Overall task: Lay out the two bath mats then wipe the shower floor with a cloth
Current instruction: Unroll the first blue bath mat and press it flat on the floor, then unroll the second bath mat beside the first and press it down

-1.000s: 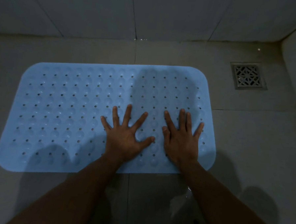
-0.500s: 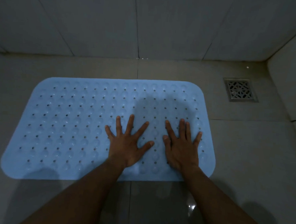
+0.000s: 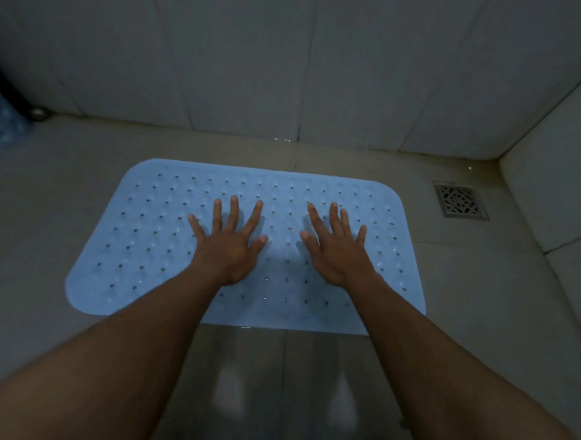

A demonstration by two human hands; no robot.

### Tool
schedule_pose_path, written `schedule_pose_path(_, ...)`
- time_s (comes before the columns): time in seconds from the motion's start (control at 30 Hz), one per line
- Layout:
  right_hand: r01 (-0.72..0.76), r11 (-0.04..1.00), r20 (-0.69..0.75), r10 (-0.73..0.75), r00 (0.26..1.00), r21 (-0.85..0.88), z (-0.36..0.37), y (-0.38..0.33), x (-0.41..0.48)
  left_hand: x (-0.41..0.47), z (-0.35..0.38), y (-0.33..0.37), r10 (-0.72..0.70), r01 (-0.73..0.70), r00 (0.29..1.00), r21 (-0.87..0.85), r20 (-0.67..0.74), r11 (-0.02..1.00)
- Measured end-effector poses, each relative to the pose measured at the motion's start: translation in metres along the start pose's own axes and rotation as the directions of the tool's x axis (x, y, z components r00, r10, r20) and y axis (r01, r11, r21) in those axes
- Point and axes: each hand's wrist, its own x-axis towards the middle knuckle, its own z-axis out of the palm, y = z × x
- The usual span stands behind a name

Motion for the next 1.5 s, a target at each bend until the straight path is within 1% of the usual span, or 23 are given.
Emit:
schedule_pose_path(0.1,0.068,0.998,0.003,-0.068,0.998,-0.002,-0.034,-0.043,0.013,0.0,-0.051,-0.039,-0.027,0.028,0.997,0.015,-0.077,1.0)
schedule_pose_path(0.2,0.145,0.989,-0.044,-0.146,0.988,-0.023,-0.064,-0.092,0.02,-0.006,-0.099,-0.081,-0.062,0.066,0.986,0.023,-0.157,0.998)
schedule_pose_path(0.33,0.219,0.974,-0.096,-0.223,0.97,-0.047,-0.088,-0.155,0.024,-0.024,-0.144,-0.132,-0.114,0.127,0.962,0.036,-0.247,0.991)
schedule_pose_path(0.63,0.334,0.929,-0.105,-0.353,0.93,-0.16,-0.108,-0.28,0.023,-0.073,-0.202,-0.235,-0.245,0.26,0.937,0.028,-0.25,0.965)
schedule_pose_path(0.8,0.38,0.903,-0.111,-0.406,0.907,-0.199,-0.122,-0.35,0.031,-0.09,-0.236,-0.3,-0.319,0.321,0.906,-0.04,-0.28,0.946)
schedule_pose_path(0.93,0.416,0.875,-0.105,-0.451,0.887,-0.247,-0.134,-0.408,0.046,-0.104,-0.256,-0.35,-0.343,0.334,0.889,-0.08,-0.304,0.939)
schedule_pose_path(1.07,0.442,0.863,-0.125,-0.48,0.868,-0.244,-0.145,-0.468,0.064,-0.113,-0.281,-0.395,-0.338,0.328,0.869,-0.09,-0.362,0.94)
schedule_pose_path(1.2,0.489,0.838,-0.16,-0.532,0.832,-0.243,-0.15,-0.515,0.093,-0.093,-0.313,-0.429,-0.355,0.336,0.827,-0.125,-0.435,0.934)
schedule_pose_path(1.33,0.538,0.811,-0.185,-0.579,0.794,-0.229,-0.149,-0.554,0.136,-0.068,-0.33,-0.451,-0.34,0.282,0.792,-0.19,-0.506,0.94)
schedule_pose_path(1.43,0.584,0.786,-0.181,-0.616,0.766,-0.202,-0.146,-0.583,0.169,-0.045,-0.337,-0.474,-0.344,0.281,0.782,-0.199,-0.519,0.939)
schedule_pose_path(1.5,0.619,0.765,-0.183,-0.644,0.743,-0.179,-0.145,-0.601,0.188,-0.027,-0.341,-0.489,-0.387,0.301,0.775,-0.248,-0.499,0.921)
